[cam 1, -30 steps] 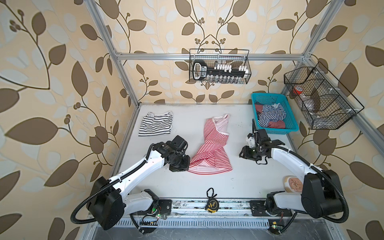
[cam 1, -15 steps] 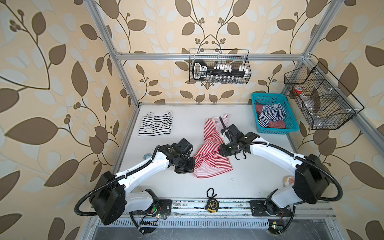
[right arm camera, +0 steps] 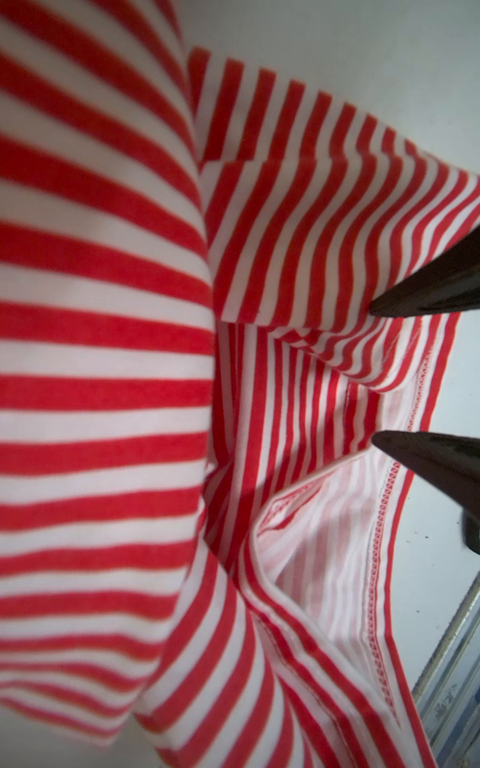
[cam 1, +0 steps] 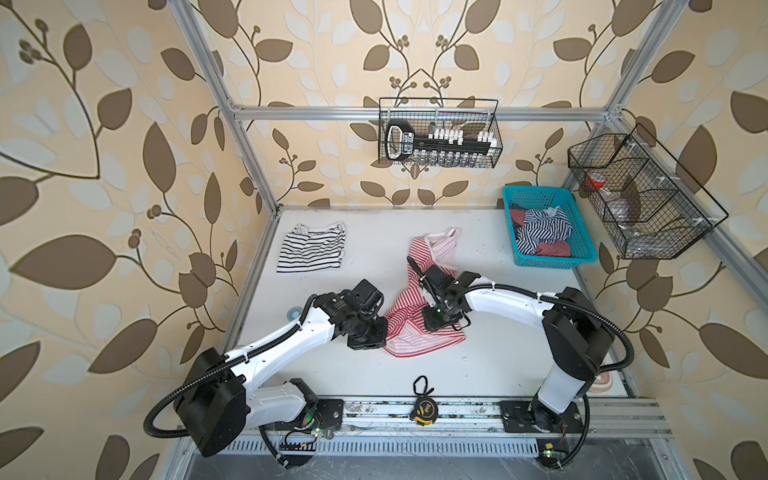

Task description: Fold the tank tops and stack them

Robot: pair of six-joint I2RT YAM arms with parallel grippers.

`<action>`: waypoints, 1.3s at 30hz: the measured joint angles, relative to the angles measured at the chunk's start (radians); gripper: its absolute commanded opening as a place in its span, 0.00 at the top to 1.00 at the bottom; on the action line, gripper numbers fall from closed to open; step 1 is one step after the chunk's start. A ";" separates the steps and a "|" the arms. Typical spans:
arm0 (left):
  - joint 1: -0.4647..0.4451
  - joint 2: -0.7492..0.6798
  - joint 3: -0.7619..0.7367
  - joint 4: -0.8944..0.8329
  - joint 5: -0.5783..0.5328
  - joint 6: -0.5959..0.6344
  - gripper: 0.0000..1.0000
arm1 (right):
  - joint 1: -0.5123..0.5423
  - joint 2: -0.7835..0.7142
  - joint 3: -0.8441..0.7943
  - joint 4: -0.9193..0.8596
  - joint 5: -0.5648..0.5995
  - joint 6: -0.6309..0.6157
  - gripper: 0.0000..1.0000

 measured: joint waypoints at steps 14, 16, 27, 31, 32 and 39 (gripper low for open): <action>0.000 -0.006 0.000 0.000 -0.001 -0.002 1.00 | 0.006 0.042 0.000 0.000 0.008 0.003 0.83; 0.000 -0.006 0.000 0.000 -0.001 -0.002 1.00 | 0.006 0.042 0.000 -0.001 0.009 0.003 0.97; 0.049 -0.035 0.131 -0.142 -0.151 0.026 1.00 | -0.164 -0.188 -0.016 -0.051 0.014 -0.007 1.00; 0.128 -0.073 0.304 -0.194 -0.231 0.085 1.00 | -0.342 -0.455 0.011 -0.062 0.003 -0.023 1.00; 0.144 -0.080 0.346 -0.203 -0.251 0.105 1.00 | -0.384 -0.510 0.028 -0.068 -0.005 -0.028 1.00; 0.219 -0.075 0.592 -0.282 -0.334 0.222 1.00 | -0.607 -0.673 0.168 -0.110 -0.118 -0.072 1.00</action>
